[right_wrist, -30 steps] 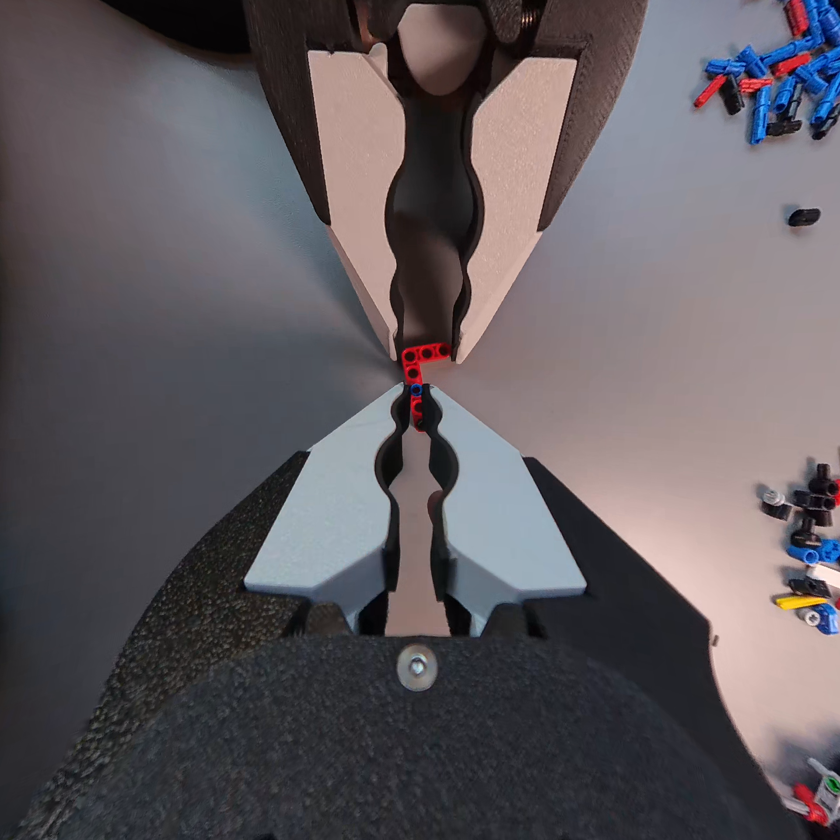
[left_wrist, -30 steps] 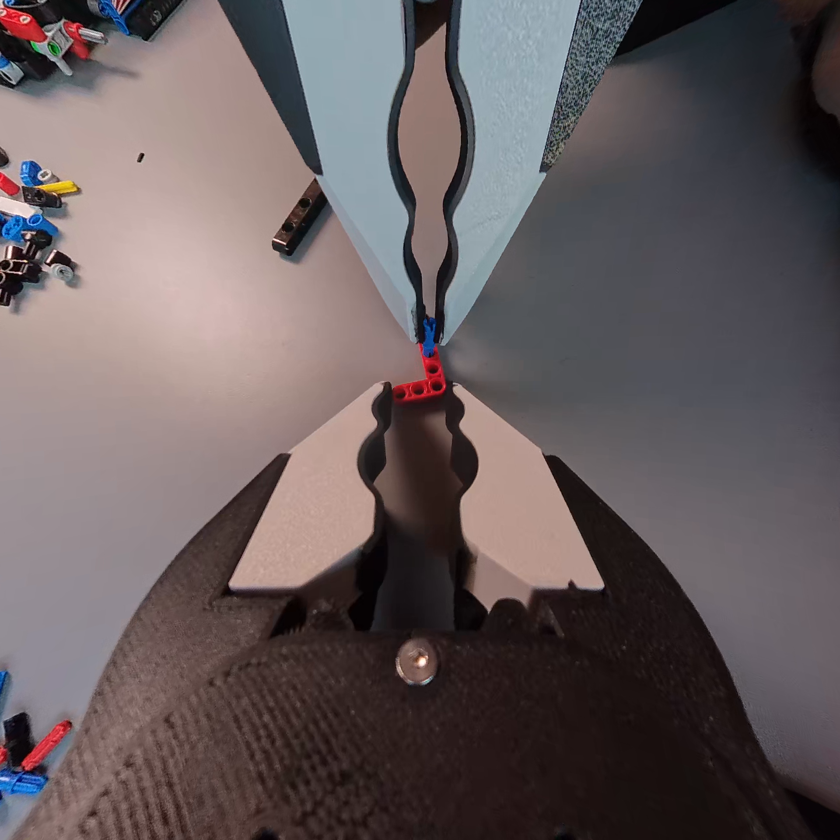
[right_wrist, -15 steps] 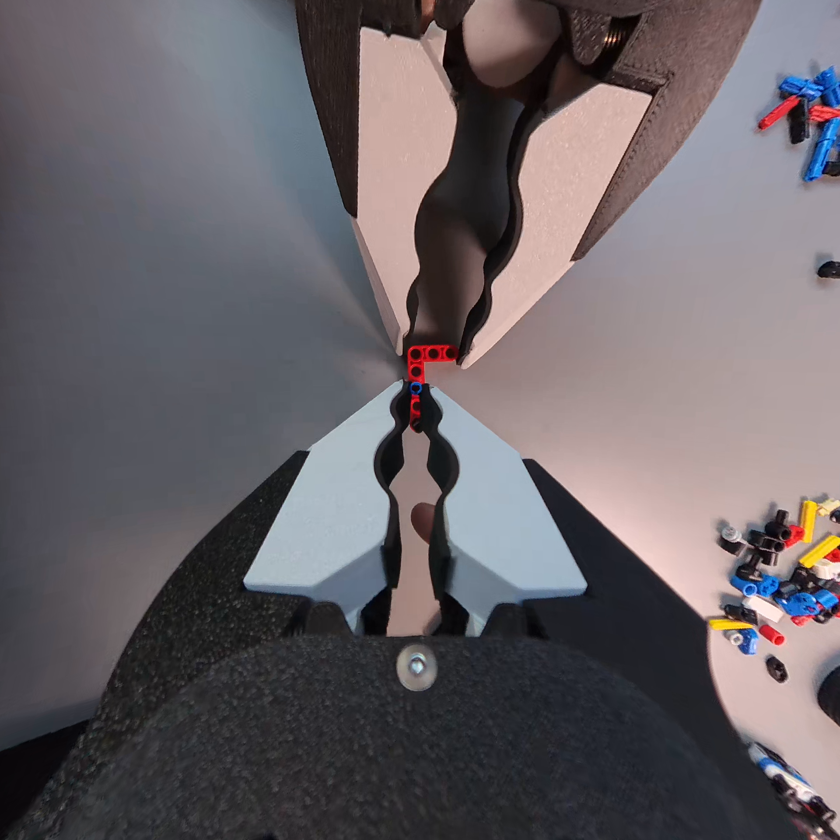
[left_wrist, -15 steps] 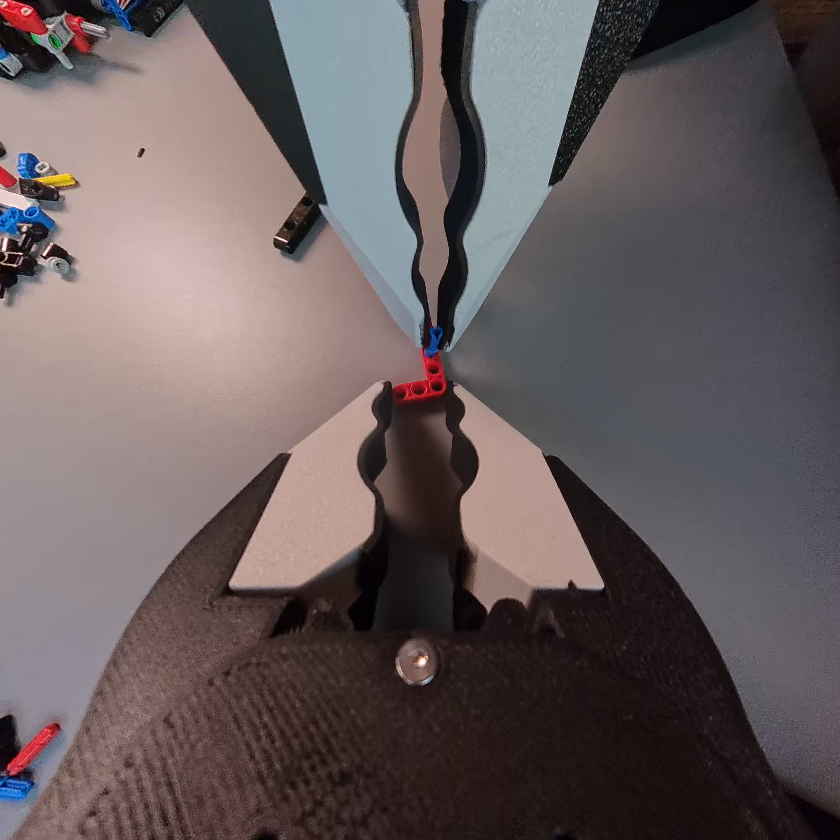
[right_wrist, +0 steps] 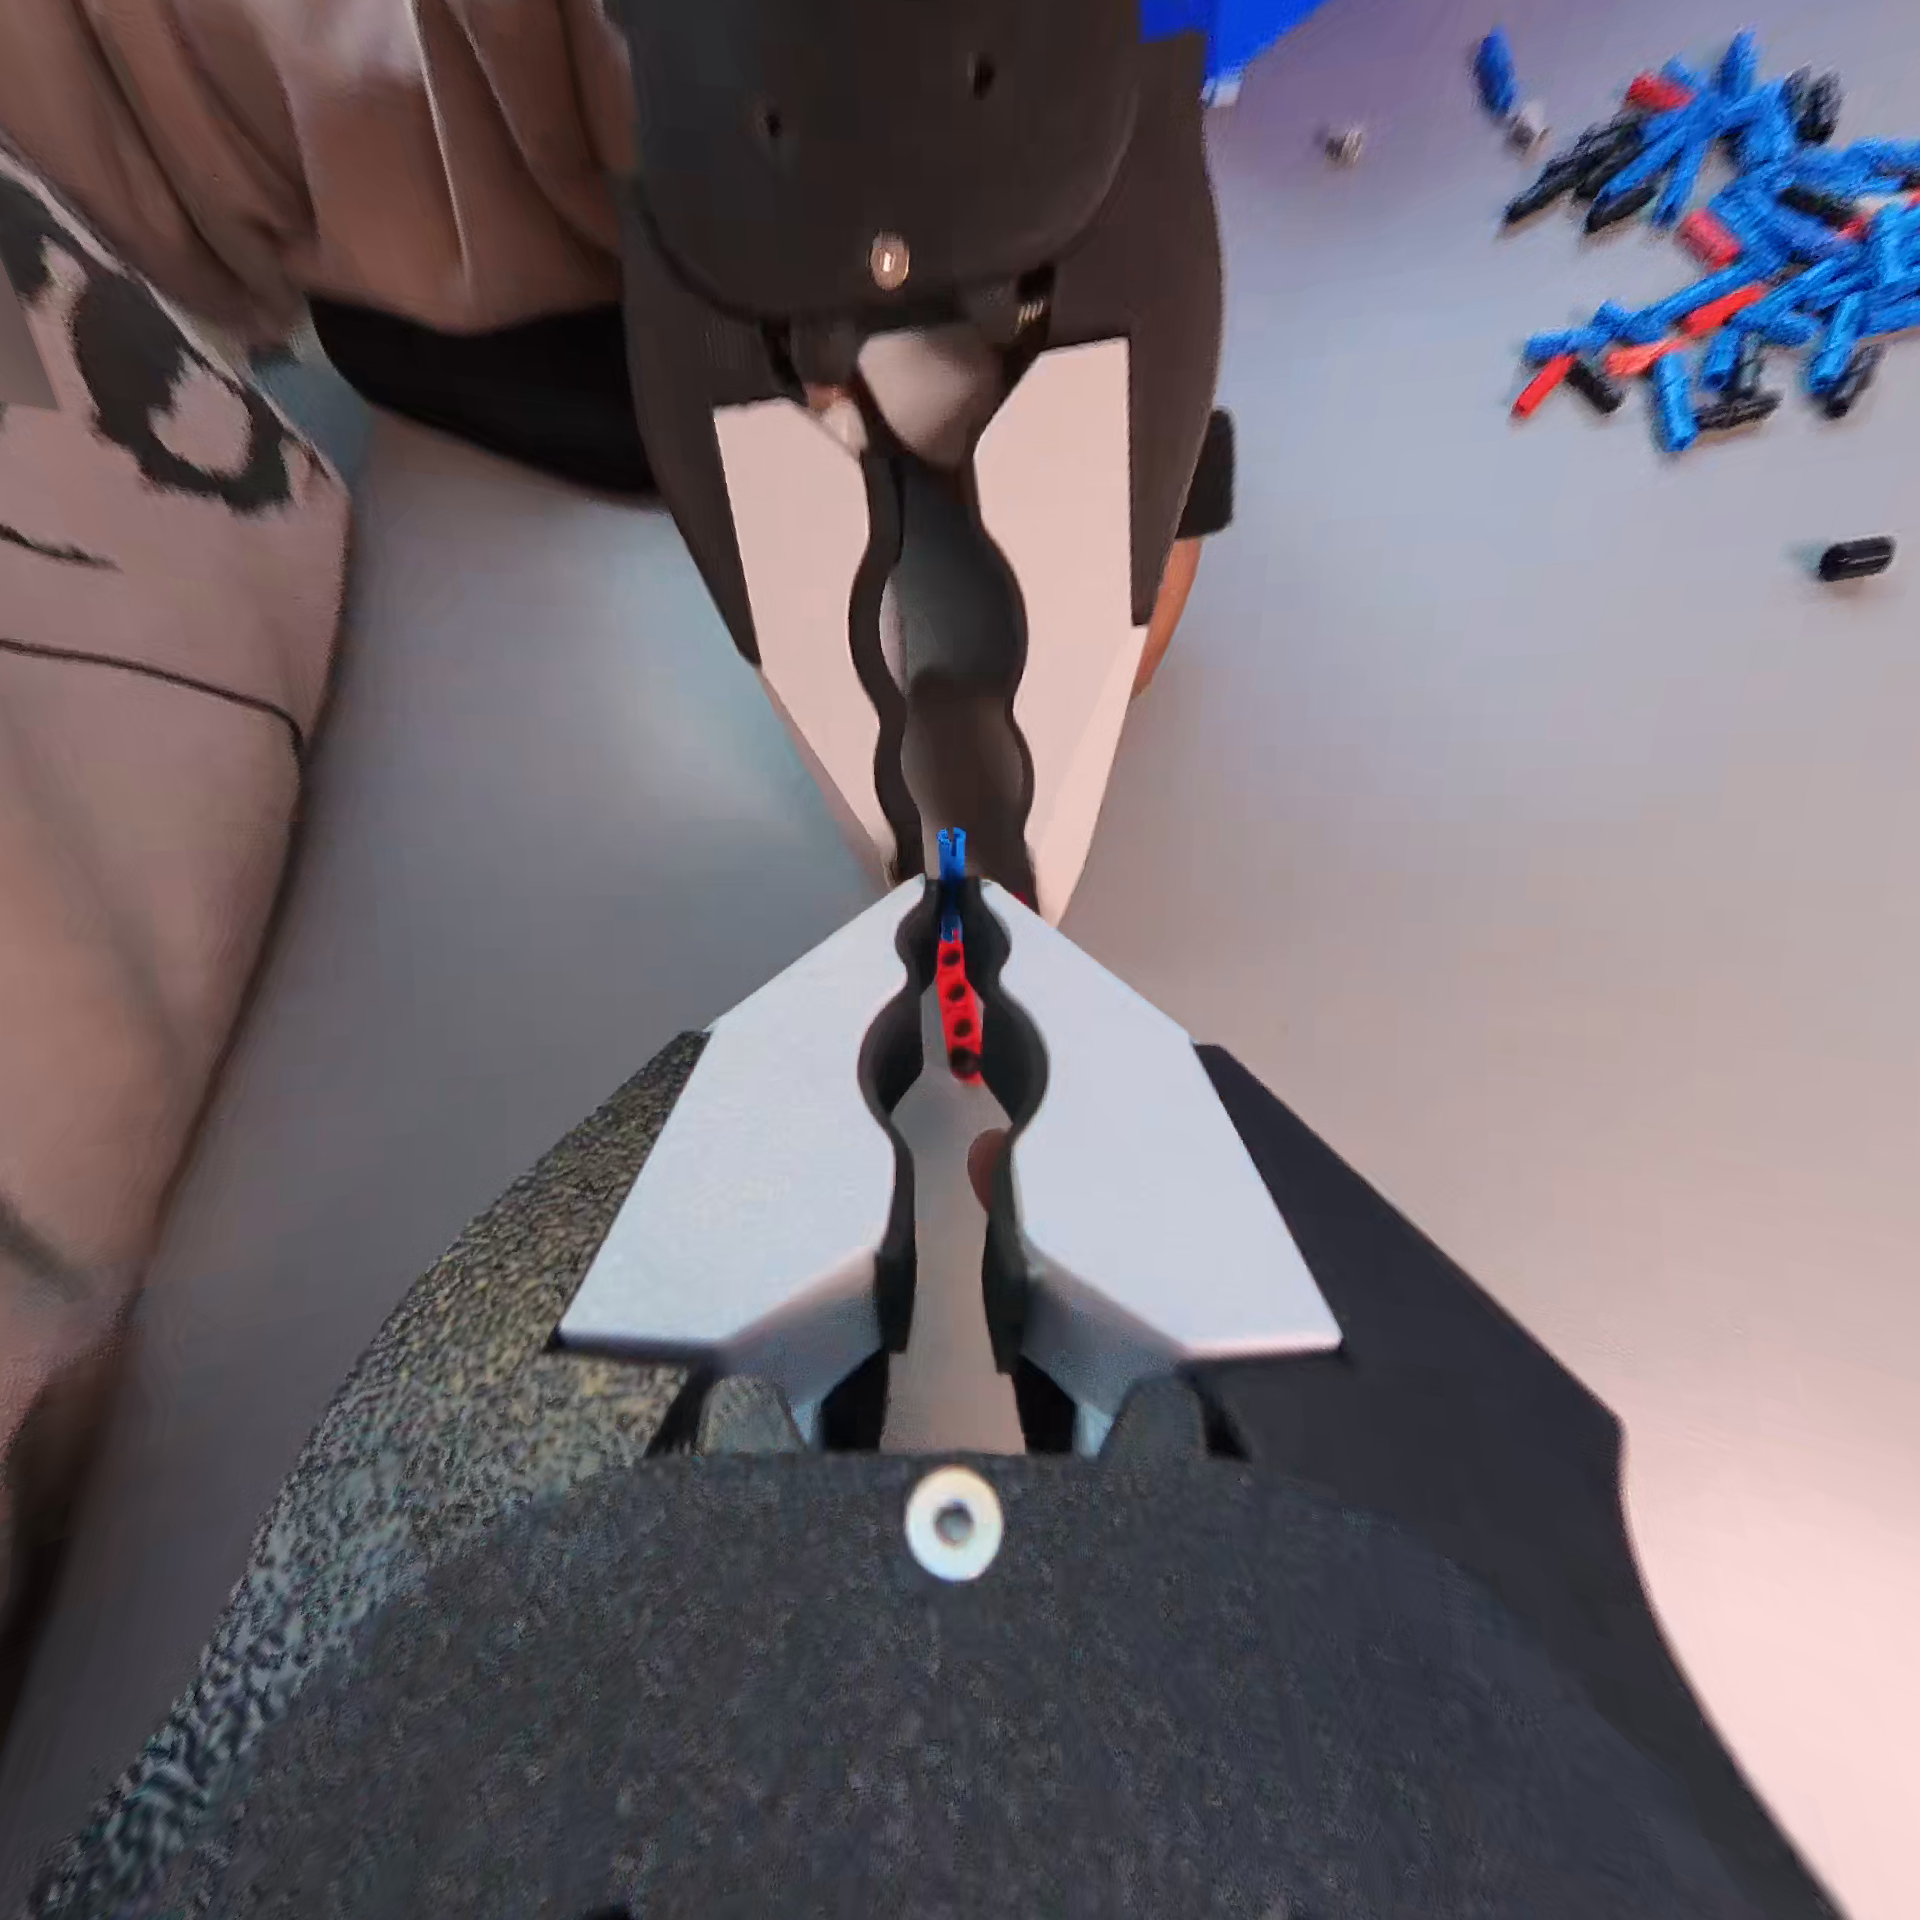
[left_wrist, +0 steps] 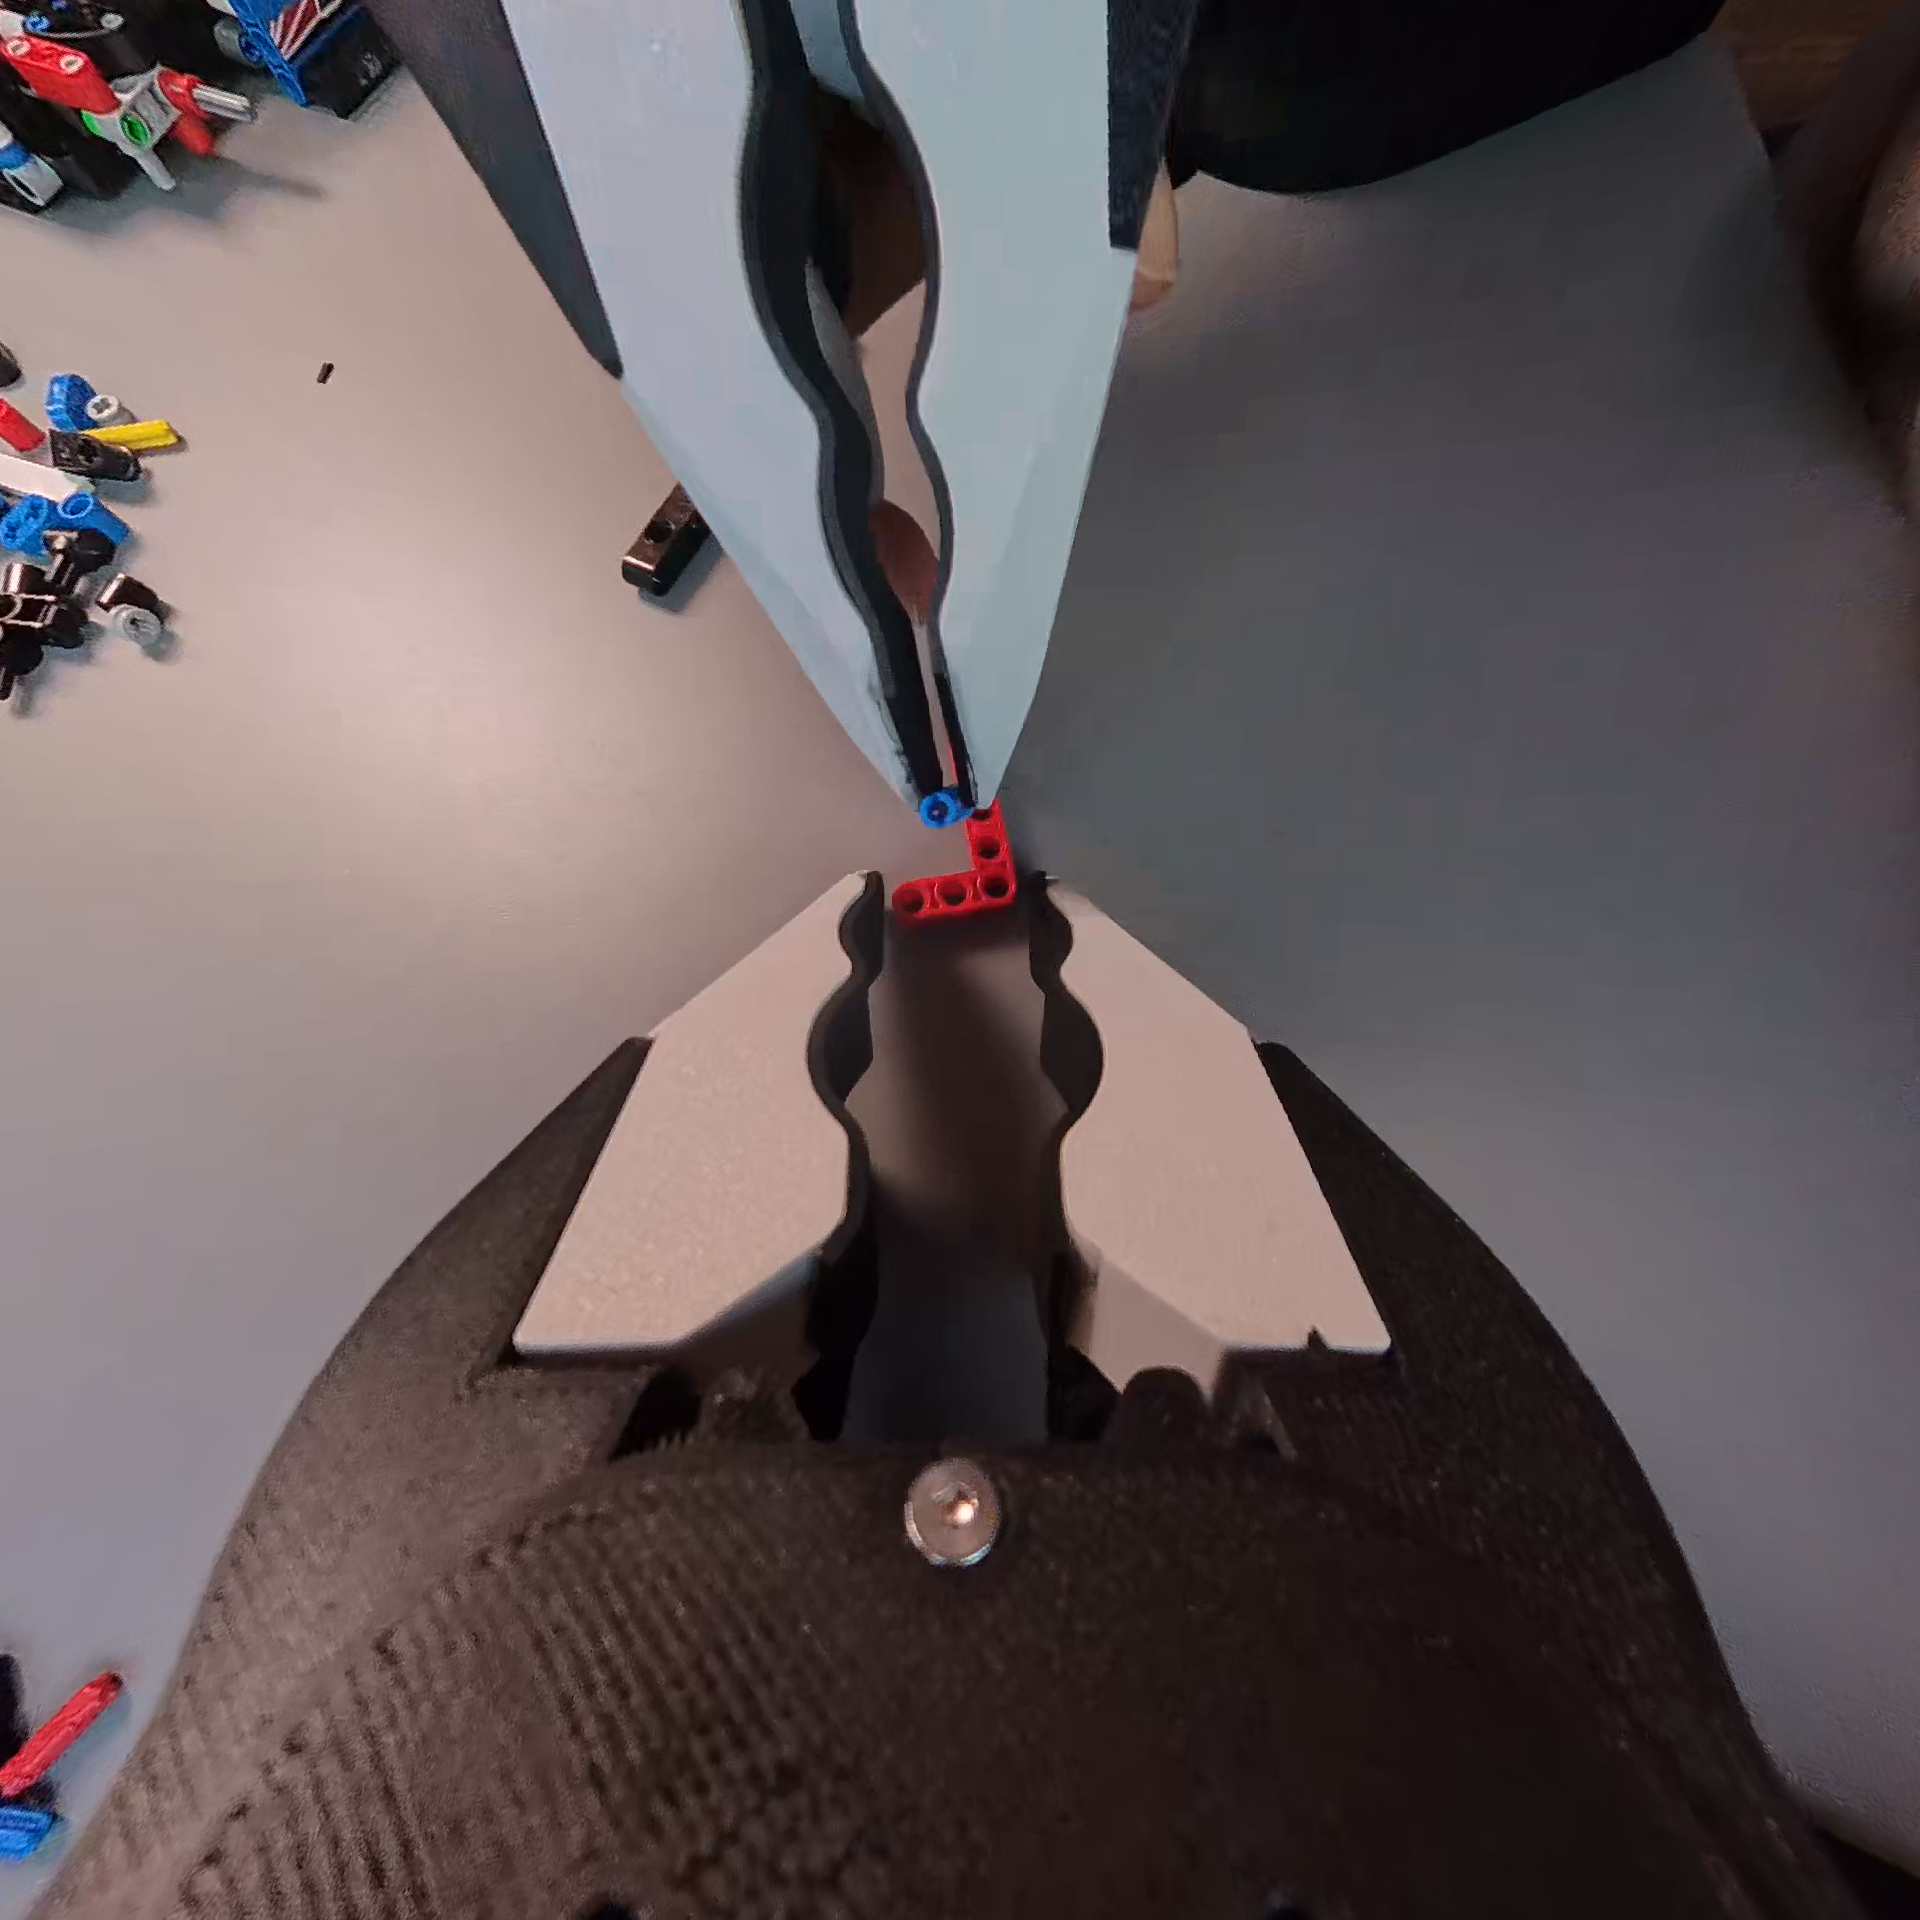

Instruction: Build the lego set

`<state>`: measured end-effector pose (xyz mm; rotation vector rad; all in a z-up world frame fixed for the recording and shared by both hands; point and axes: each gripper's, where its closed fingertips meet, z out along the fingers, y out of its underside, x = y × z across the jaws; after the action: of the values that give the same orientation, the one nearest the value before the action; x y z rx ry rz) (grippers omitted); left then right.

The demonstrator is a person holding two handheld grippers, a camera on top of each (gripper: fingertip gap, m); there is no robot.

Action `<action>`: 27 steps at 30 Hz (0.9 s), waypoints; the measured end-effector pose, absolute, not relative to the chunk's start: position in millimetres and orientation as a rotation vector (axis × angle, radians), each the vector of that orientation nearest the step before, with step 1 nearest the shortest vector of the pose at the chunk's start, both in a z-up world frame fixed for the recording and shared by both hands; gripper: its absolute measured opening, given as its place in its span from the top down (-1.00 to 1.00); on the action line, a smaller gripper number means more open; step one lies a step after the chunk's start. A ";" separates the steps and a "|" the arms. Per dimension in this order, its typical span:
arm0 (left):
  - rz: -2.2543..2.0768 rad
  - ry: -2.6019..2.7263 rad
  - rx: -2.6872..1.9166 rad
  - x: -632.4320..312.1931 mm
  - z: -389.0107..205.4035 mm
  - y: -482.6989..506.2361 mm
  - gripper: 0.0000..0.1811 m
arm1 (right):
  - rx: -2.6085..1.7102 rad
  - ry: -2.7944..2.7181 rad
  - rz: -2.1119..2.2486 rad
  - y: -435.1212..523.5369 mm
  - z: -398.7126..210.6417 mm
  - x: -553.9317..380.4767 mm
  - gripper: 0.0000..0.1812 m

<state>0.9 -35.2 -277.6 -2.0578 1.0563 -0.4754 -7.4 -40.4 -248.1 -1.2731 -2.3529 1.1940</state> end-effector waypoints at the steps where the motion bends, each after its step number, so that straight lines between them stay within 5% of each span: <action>1: -0.495 1.043 -2.046 1.1 -274.4 -35.1 0.67 | -1.296 -2.254 1.304 -40.4 -238.1 -11.5 0.98; 9: -0.763 0.631 -1.752 1.6 -192.7 -15.3 0.85 | -1.347 -1.522 1.868 -28.4 -167.7 -28.4 0.99; 20: -0.652 0.811 -1.842 9.4 -212.0 -24.4 0.98 | -1.136 -1.968 1.399 -35.9 -190.0 -10.9 0.85; 27: -0.629 0.864 -1.864 12.2 -218.8 -27.8 0.98 | -1.014 -2.162 1.195 -40.5 -198.0 -8.6 0.97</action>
<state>12.2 -27.8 -218.8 -1.8640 0.8643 -0.6293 -8.6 -40.5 -198.0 -1.0139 -2.1625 1.1951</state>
